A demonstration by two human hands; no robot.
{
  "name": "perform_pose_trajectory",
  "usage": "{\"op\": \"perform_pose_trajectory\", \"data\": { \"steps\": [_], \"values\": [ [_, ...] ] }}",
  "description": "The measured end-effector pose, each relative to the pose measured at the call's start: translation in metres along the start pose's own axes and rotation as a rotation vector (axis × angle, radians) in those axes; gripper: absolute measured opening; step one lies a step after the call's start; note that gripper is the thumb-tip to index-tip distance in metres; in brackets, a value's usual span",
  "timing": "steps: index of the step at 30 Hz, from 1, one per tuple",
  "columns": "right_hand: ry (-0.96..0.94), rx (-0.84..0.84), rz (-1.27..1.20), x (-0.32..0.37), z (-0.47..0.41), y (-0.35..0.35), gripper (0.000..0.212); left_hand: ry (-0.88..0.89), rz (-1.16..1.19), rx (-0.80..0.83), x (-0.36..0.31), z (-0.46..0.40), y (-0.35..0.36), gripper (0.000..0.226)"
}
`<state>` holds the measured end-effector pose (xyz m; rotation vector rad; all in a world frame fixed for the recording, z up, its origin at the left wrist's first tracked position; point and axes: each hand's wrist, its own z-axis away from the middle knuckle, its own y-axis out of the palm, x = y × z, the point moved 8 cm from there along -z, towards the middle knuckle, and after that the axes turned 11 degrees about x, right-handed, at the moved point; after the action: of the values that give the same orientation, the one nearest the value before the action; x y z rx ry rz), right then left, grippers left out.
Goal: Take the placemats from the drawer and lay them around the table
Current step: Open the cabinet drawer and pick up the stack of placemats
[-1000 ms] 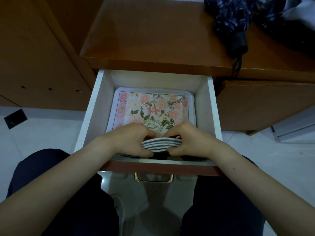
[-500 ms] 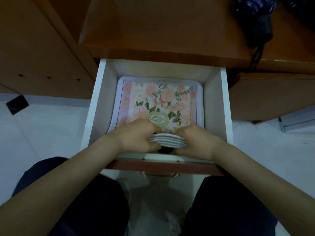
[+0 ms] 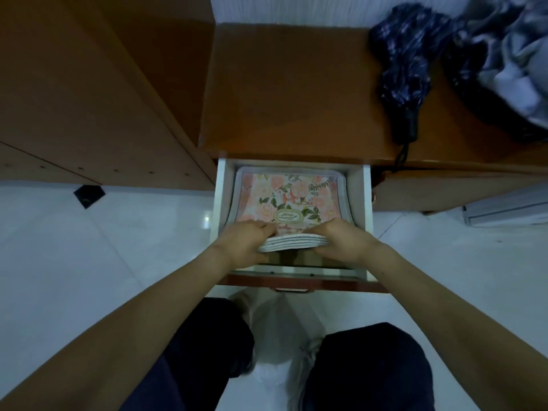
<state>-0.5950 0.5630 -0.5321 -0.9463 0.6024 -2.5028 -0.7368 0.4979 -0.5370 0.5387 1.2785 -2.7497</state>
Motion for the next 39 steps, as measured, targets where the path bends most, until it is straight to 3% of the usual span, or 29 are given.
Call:
{"op": "perform_pose_trajectory", "data": {
  "steps": [9,15,22,26,29,33,36,39],
  "values": [
    [-0.009,-0.136,0.159,0.070,0.087,-0.086,0.040,-0.108,-0.025,-0.103,-0.024,0.078,-0.106,0.049],
    [0.093,-0.096,0.408,0.138,0.166,-0.124,0.023,-0.091,-0.072,-0.085,-0.077,0.148,-0.172,0.036],
    [0.109,-0.140,0.408,0.229,0.240,-0.147,0.036,-0.024,-0.060,-0.170,-0.146,0.231,-0.244,0.036],
    [0.111,-0.221,0.396,0.254,0.281,-0.154,0.043,0.040,-0.029,-0.071,-0.159,0.265,-0.273,0.037],
    [0.122,-0.276,0.373,0.265,0.306,-0.160,0.048,0.045,0.306,0.019,-0.156,0.294,-0.291,0.050],
    [0.114,-0.365,0.393,0.275,0.333,-0.162,0.054,-0.071,0.912,-0.126,-0.115,0.316,-0.303,0.040],
    [0.066,-0.501,0.414,0.288,0.351,-0.170,0.058,-0.263,1.121,0.113,-0.098,0.320,-0.280,0.053],
    [0.081,-0.566,0.451,0.292,0.358,-0.173,0.066,-0.270,1.555,0.360,-0.114,0.320,-0.253,0.070]
  ]
}}
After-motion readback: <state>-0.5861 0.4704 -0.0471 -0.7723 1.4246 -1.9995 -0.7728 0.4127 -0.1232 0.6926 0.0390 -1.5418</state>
